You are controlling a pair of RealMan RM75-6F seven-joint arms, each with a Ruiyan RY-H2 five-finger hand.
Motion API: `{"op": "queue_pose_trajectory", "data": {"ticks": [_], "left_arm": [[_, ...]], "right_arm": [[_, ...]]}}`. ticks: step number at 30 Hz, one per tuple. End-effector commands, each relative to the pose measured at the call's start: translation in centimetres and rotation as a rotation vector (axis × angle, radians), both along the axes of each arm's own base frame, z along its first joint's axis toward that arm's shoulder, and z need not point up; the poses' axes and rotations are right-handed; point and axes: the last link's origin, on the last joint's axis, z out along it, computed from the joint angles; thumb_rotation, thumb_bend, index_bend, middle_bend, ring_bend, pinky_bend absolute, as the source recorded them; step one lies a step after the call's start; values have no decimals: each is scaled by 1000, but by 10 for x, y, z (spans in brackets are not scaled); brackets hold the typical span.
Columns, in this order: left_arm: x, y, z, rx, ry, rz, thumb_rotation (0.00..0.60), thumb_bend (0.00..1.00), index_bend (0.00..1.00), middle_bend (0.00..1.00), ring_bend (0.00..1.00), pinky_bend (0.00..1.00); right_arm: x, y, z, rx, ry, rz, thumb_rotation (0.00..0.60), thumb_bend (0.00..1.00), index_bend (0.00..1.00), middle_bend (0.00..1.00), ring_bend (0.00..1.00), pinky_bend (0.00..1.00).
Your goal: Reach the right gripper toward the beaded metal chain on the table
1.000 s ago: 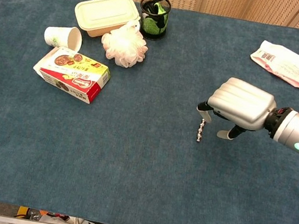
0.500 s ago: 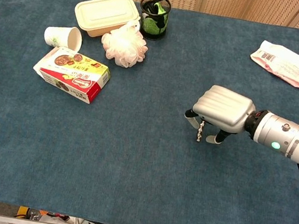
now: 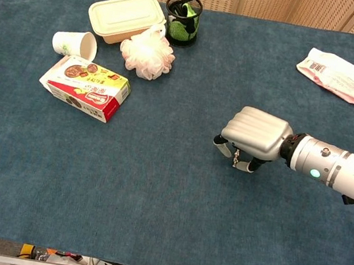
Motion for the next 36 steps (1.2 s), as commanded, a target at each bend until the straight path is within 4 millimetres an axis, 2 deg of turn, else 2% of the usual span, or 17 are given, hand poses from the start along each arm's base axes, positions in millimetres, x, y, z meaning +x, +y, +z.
{"op": "queue_pose_trajectory", "data": {"ticks": [1, 11, 26, 36], "left_arm": [[-1, 0, 0, 2, -1, 3, 600, 273, 5, 19, 12, 0], [-4, -1, 1, 6, -6, 10, 600, 273, 5, 19, 12, 0], [-7, -3, 2, 12, -9, 15, 600, 273, 5, 19, 13, 0], [-6, -2, 1, 5, -5, 15, 600, 273, 5, 18, 13, 0]], "right_arm": [[0, 0, -2, 3, 4, -2, 600, 205, 546, 954, 1000, 1000], [-2, -1, -7, 4, 19, -13, 600, 207, 546, 954, 1000, 1000], [-2, -3, -10, 5, 15, -29, 600, 328, 546, 954, 1000, 1000], [1, -4, 9, -34, -78, -58, 600, 366, 595, 955, 1000, 1000]]}}
